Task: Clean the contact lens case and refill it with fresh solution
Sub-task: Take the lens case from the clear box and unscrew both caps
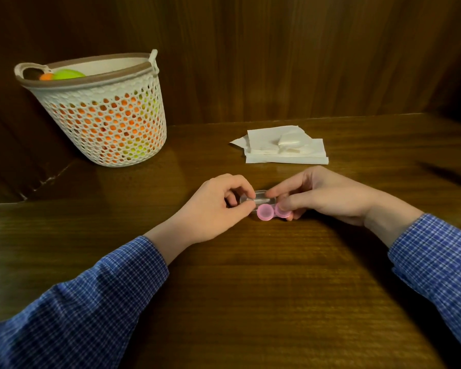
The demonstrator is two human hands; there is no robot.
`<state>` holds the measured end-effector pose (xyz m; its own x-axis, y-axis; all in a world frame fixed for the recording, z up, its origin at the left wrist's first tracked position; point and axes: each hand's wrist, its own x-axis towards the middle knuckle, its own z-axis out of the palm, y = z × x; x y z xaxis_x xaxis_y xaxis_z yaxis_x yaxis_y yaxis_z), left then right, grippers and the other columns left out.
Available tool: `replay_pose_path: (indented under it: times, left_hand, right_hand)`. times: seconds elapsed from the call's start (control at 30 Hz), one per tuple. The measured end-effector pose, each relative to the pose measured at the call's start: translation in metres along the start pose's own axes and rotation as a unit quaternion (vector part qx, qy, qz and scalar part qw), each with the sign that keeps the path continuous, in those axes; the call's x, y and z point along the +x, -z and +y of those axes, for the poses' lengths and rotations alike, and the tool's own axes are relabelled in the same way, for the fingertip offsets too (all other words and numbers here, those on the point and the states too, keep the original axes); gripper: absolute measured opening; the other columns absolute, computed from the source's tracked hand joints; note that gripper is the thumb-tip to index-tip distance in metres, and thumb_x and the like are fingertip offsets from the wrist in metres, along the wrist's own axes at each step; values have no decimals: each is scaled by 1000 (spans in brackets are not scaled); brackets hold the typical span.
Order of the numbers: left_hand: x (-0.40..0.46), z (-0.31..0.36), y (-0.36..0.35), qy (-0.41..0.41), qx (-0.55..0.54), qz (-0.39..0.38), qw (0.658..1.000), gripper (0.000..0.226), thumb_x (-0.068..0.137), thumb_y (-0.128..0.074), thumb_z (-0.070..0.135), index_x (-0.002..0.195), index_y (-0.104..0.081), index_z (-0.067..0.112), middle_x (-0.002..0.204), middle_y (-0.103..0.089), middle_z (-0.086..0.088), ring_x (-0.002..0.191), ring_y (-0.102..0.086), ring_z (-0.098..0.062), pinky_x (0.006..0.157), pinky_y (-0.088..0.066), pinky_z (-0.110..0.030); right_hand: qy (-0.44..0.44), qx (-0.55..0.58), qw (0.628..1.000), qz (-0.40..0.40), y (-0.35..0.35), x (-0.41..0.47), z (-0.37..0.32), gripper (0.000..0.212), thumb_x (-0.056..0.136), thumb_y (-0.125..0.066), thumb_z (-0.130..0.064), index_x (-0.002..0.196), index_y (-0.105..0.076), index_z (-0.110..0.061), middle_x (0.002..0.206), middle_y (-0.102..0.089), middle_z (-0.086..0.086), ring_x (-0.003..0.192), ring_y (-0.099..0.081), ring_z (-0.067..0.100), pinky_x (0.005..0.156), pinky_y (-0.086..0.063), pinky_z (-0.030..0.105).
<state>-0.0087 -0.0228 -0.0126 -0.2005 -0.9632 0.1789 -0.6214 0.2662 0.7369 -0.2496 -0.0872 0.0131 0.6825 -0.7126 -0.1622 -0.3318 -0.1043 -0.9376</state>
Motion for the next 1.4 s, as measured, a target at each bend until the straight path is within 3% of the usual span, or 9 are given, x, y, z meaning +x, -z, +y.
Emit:
replay_pose_path:
  times: [0.23, 0.4, 0.5, 0.6, 0.73, 0.93, 1.03, 1.2, 1.4]
  left_hand:
    - [0, 0, -1, 3, 21, 13, 1000, 16, 97, -69, 24, 107, -70, 37, 107, -59, 15, 77, -57, 6, 64, -48, -10]
    - [-8, 12, 5, -39, 31, 112, 992, 22, 93, -72, 22, 108, -66, 37, 110, -55, 20, 84, -59, -5, 68, -50, -14]
    - [-24, 23, -2, -97, 37, 61, 993, 18, 88, -75, 25, 103, -69, 33, 100, -61, 18, 83, -58, -9, 65, -47, -14]
    - [-32, 30, -13, -133, 51, -15, 990, 13, 88, -78, 24, 100, -74, 28, 104, -64, 15, 87, -60, -11, 65, -45, -14]
    - [-30, 31, -15, -124, 70, -34, 989, 12, 87, -79, 21, 99, -76, 25, 102, -67, 11, 85, -61, -11, 65, -47, -17]
    - [-28, 23, -8, -103, 59, -32, 992, 15, 85, -82, 23, 100, -80, 24, 94, -73, 8, 81, -69, -19, 65, -59, -40]
    - [-27, 22, -7, -107, 50, -36, 992, 19, 84, -83, 22, 103, -80, 22, 98, -75, 9, 81, -71, -18, 65, -61, -36]
    - [-23, 22, -10, -130, 44, -36, 990, 15, 84, -82, 19, 99, -81, 19, 97, -75, 8, 76, -71, -19, 63, -61, -33]
    - [-25, 26, -9, -136, 57, -27, 989, 14, 84, -82, 21, 98, -82, 18, 97, -77, 7, 83, -72, -12, 68, -59, -21]
  right_hand:
    - [3, 39, 999, -15, 2, -3, 1, 34, 74, -82, -26, 107, -81, -15, 97, -77, 12, 83, -69, 15, 72, -57, 22]
    - [27, -7, 1000, -1, -1, -12, 0, 10, 86, -77, -11, 96, -79, -8, 91, -78, 12, 80, -70, 16, 69, -57, 22]
    - [37, -77, 996, 20, -6, -21, -1, 6, 87, -78, -14, 92, -80, -15, 90, -79, 8, 82, -74, 18, 73, -61, 25]
    - [62, -153, 985, 42, -13, -26, -1, 5, 85, -81, -24, 89, -81, -24, 89, -79, -4, 85, -72, 11, 80, -59, 22]
    - [95, -193, 975, 53, -21, -29, 0, 8, 83, -82, -30, 88, -81, -25, 89, -78, -11, 88, -70, 5, 82, -54, 19]
    - [121, -207, 967, 84, -27, -33, 8, 16, 81, -82, -42, 93, -77, -32, 91, -74, -17, 85, -69, 3, 72, -55, 15]
    - [126, -255, 951, 118, -33, -33, 10, 30, 75, -79, -55, 98, -74, -36, 87, -71, -15, 86, -65, -1, 69, -52, 12]
    - [110, -305, 936, 135, -37, -31, 11, 37, 68, -71, -69, 83, -74, -35, 74, -69, -16, 79, -63, -3, 60, -48, 10]
    - [115, -304, 936, 134, -39, -33, 10, 39, 68, -69, -68, 83, -75, -33, 71, -70, -15, 76, -65, -1, 59, -49, 12]
